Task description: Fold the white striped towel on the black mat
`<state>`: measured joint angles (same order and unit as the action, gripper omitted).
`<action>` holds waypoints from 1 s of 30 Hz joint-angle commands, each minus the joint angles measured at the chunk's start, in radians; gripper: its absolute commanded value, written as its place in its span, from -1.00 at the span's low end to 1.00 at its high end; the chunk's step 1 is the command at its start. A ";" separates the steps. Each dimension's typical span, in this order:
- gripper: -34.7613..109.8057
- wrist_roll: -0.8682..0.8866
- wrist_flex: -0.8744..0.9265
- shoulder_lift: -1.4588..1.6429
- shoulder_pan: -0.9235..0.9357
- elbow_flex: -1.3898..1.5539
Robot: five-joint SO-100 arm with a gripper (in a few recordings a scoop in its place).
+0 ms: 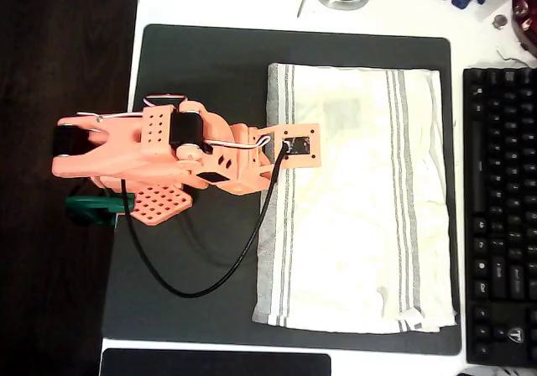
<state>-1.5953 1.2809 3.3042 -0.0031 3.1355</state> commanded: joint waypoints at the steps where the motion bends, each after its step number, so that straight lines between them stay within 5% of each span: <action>1: -0.52 -0.026 -0.037 -0.038 -0.014 0.017; 19: -0.52 0.199 -0.100 -0.525 -0.210 -0.440; 30: -0.52 0.503 -0.080 -1.014 -0.486 -0.891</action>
<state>-1.1290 1.1858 2.3930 -0.4372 2.3470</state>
